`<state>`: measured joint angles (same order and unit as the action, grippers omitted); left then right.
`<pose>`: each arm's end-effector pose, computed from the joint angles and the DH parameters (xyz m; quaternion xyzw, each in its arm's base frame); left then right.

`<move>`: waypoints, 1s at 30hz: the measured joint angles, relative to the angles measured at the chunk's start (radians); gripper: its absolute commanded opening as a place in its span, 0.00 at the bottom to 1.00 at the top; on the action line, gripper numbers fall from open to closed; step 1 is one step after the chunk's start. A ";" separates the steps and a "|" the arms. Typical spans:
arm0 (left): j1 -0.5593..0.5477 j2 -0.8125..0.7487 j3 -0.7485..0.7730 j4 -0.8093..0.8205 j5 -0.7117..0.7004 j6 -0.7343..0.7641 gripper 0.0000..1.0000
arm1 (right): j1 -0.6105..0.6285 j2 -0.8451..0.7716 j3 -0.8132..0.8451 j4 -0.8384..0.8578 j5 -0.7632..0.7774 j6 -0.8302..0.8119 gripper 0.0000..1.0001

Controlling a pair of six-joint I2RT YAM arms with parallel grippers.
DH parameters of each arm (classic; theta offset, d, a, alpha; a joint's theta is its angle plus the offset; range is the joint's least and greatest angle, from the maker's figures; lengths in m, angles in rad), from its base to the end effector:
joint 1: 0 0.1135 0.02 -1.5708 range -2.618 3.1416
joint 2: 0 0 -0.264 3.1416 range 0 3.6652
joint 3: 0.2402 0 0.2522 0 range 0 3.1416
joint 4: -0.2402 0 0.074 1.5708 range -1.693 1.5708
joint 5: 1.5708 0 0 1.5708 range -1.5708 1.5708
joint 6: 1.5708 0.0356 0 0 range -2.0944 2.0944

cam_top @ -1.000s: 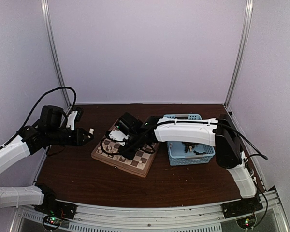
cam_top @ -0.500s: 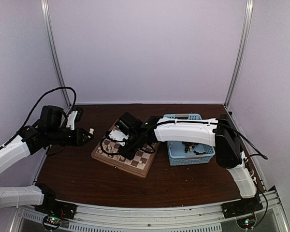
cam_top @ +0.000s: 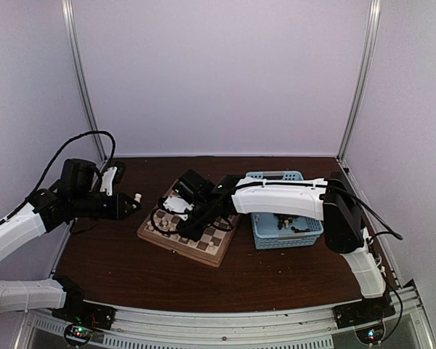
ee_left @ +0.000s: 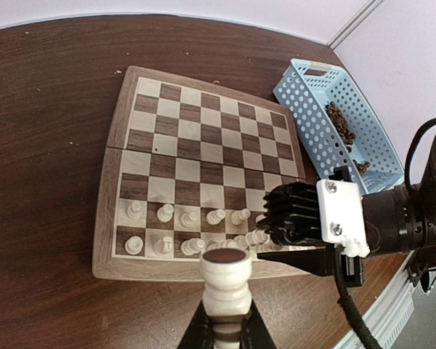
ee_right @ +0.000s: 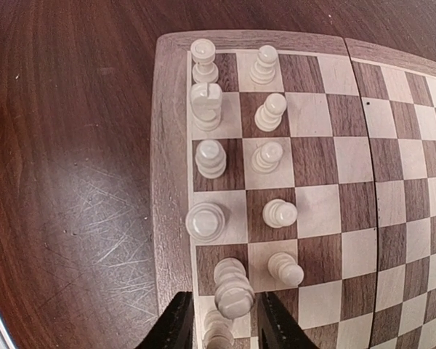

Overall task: Set up the chess pieces on the board
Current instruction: Place the chess piece on the chessboard.

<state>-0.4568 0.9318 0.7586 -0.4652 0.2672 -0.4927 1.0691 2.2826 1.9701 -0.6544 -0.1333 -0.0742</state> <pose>0.1764 -0.0972 0.2777 0.0440 0.8863 -0.3095 0.3418 0.2392 0.4460 0.2052 -0.5320 0.7905 0.1975 0.2304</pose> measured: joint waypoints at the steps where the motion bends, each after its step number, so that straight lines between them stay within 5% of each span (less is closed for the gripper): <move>1: 0.000 0.001 0.000 0.000 0.001 0.000 0.00 | 0.000 0.000 -0.001 0.001 0.003 0.001 0.40; 9: 0.000 0.016 0.000 0.005 0.039 0.000 0.00 | 0.000 -0.129 -0.172 0.096 0.040 0.001 0.46; 18: 0.002 0.124 0.024 0.089 0.238 -0.021 0.00 | 0.000 -0.435 -0.386 0.343 0.029 -0.013 0.51; 30: -0.031 0.528 0.387 -0.069 0.349 0.001 0.00 | -0.006 -0.622 -0.679 0.533 0.153 -0.087 0.54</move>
<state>-0.4877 1.4593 1.1454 -0.5339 0.6159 -0.4919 1.0626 1.6604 1.2911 -0.1219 0.0193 -0.1612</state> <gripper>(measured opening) 0.101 0.547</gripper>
